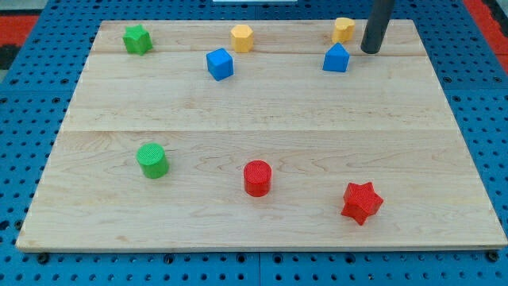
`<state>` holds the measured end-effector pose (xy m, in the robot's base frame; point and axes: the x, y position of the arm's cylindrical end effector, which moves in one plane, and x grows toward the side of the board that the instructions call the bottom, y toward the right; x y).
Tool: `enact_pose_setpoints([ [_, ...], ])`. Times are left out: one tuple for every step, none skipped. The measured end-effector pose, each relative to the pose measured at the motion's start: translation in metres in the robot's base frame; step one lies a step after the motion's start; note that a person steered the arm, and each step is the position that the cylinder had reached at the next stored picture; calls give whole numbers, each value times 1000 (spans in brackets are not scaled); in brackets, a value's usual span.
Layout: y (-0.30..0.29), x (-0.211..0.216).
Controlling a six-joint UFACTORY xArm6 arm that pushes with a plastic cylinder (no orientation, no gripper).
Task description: Push the green circle to the center left
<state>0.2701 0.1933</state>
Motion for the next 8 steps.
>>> enact_pose_setpoints([
  [-39, -1],
  [-62, -20],
  [-95, -17],
  [-132, -16],
  [-164, 36],
  [-212, 131],
  [-274, 197],
  [-348, 258],
])
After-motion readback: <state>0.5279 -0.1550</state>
